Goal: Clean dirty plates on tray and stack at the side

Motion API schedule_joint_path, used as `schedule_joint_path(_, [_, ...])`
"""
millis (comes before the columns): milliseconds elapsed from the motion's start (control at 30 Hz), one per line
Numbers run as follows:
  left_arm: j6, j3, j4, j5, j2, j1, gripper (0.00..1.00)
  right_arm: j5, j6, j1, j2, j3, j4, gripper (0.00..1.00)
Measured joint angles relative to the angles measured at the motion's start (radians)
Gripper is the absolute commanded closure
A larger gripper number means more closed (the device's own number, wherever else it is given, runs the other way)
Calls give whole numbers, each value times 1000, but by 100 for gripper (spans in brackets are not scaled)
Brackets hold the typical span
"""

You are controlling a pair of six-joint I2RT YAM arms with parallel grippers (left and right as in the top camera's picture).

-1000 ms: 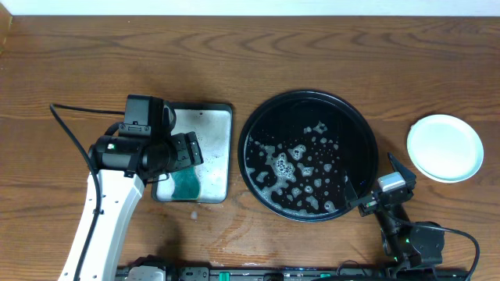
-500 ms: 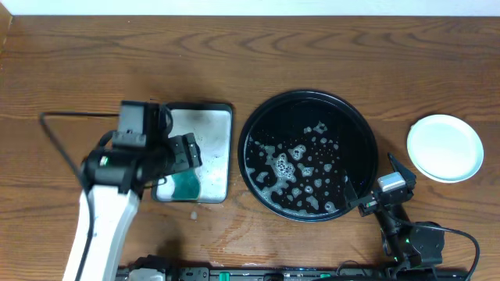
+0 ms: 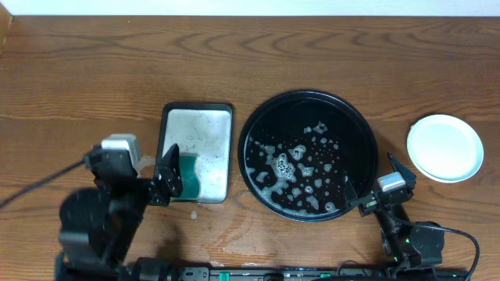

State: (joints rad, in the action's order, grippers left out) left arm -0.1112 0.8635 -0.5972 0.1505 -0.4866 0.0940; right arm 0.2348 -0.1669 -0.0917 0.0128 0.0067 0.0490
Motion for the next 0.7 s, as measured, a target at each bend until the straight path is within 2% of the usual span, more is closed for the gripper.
schedule_joint_path(200, [66, -348, 379, -16, 209, -29, 14, 0, 0, 0, 0, 0, 0, 1])
schedule_joint_path(300, [76, -497, 518, -30, 290, -33, 14, 0, 0, 0, 0, 0, 0, 1])
schedule_joint_path(600, [87, -819, 846, -59, 466, -55, 14, 0, 0, 0, 0, 0, 0, 1])
schedule_joint_path(700, [87, -858, 843, -74, 475, -60, 14, 0, 0, 0, 0, 0, 0, 1])
